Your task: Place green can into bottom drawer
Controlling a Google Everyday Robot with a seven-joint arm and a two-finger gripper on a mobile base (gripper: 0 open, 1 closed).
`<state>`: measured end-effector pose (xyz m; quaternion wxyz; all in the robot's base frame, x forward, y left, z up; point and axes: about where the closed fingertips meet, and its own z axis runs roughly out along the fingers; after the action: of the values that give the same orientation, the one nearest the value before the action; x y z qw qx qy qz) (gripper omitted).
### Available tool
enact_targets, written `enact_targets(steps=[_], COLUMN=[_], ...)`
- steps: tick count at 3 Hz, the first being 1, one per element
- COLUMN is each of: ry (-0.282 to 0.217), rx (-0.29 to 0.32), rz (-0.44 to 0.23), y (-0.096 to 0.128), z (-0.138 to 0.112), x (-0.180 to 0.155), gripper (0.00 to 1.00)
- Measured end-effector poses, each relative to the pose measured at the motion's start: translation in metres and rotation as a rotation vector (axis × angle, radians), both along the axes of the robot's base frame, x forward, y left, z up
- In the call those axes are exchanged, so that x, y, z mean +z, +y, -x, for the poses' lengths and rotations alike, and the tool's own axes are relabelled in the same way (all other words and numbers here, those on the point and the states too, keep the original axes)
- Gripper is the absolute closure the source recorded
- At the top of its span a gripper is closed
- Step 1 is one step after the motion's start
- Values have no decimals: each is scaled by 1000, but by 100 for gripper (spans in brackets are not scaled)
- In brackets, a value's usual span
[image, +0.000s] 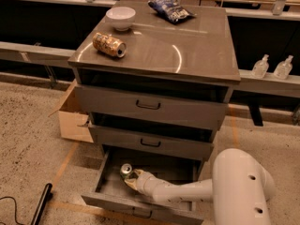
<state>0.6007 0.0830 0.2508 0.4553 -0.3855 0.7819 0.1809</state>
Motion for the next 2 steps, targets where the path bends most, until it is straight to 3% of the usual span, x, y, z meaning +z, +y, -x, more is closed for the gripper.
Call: enact_targets(steps=[2], ry=[15], rx=[-1], rz=[56], y=[-6], z=[-18], x=[-46], gripper=[100])
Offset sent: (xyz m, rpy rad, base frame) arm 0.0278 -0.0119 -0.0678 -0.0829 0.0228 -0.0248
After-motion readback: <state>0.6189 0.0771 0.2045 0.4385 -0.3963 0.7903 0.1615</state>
